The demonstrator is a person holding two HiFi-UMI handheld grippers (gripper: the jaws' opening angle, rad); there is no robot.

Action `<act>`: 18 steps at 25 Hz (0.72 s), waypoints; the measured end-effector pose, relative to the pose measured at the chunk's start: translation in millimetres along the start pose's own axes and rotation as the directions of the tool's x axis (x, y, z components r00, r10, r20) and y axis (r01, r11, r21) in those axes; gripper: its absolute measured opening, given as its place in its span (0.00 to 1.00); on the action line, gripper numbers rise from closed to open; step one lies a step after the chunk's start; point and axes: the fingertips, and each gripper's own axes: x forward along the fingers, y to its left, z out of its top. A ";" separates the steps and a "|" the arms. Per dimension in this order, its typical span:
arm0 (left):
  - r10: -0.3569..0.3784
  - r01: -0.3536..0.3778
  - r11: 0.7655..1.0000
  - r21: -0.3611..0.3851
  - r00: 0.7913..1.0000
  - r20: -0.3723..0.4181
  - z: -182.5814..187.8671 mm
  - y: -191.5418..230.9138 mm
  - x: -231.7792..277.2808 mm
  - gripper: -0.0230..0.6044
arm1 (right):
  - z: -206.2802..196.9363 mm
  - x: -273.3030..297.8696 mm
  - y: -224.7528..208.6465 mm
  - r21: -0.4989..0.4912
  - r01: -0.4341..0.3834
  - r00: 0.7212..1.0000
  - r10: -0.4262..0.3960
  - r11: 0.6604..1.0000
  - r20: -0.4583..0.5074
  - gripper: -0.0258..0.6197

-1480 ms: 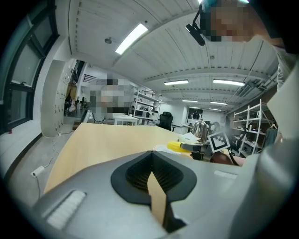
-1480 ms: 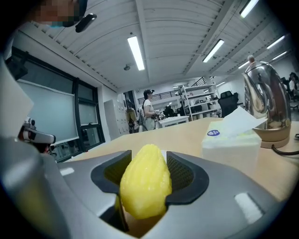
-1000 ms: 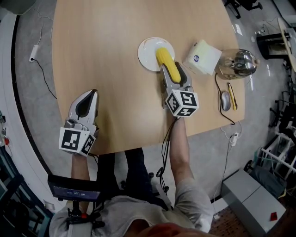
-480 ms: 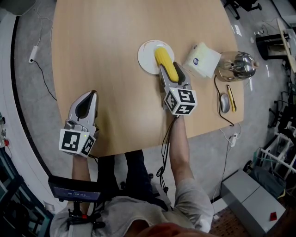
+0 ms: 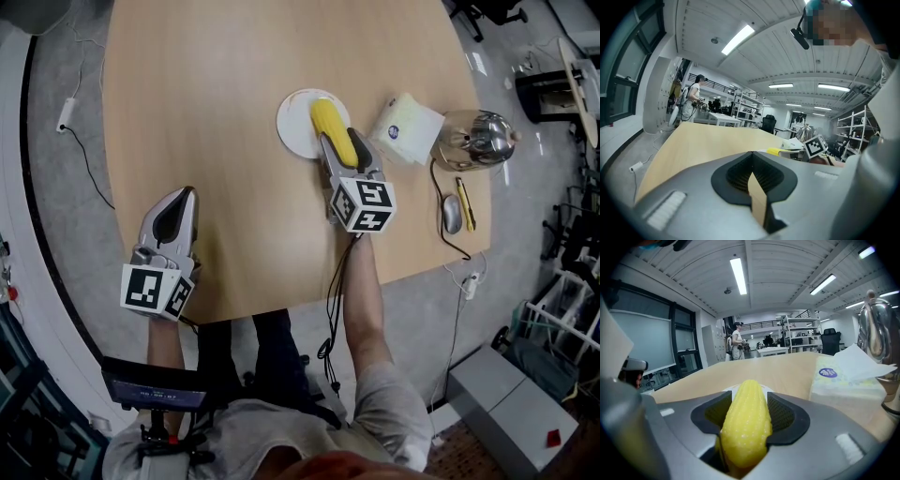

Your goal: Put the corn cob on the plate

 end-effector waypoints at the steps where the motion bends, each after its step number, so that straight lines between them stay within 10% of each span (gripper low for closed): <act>1: 0.002 -0.002 1.000 -0.003 1.000 -0.001 0.0 0.6 0.4 0.07 | 0.4 1.0 0.0 -0.002 -0.002 1.000 0.002 1.000 -0.005 0.42; 18: -0.027 0.027 0.999 -0.042 1.000 0.003 2.9 1.6 11.5 0.07 | -4.3 16.2 3.0 -0.081 0.024 0.995 -0.032 0.996 -0.097 0.42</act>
